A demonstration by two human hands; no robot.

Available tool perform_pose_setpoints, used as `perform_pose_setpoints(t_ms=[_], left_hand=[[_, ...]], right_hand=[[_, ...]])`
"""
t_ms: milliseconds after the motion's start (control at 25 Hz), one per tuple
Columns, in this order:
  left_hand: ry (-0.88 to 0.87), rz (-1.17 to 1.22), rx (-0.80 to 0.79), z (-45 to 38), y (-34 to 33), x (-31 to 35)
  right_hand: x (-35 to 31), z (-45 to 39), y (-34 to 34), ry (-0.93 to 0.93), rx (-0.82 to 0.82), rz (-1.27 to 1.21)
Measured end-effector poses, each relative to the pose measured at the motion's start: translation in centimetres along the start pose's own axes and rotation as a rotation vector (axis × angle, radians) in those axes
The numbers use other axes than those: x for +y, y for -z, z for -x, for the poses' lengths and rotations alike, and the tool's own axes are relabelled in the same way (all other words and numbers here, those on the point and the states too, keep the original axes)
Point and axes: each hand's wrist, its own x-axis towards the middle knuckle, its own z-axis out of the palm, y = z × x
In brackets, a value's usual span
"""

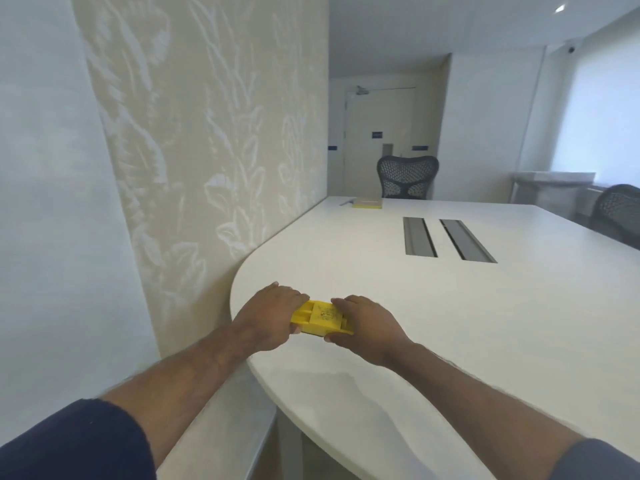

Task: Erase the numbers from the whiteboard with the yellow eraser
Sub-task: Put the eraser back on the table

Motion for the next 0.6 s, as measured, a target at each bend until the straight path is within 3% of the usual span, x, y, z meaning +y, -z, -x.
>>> perform_pose_setpoints(t_ms=[320,600], left_hand=[[-0.06,0.158,-0.279,-0.5,-4.8,2.4],[-0.031,0.141,-0.312,0.9,-7.2,1.7]], right_hand=[[1.8,4.4,-1.7,-0.153,-0.234,0.0],[1.3,3.8,-2.3,-0.148,-0.337,-0.007]])
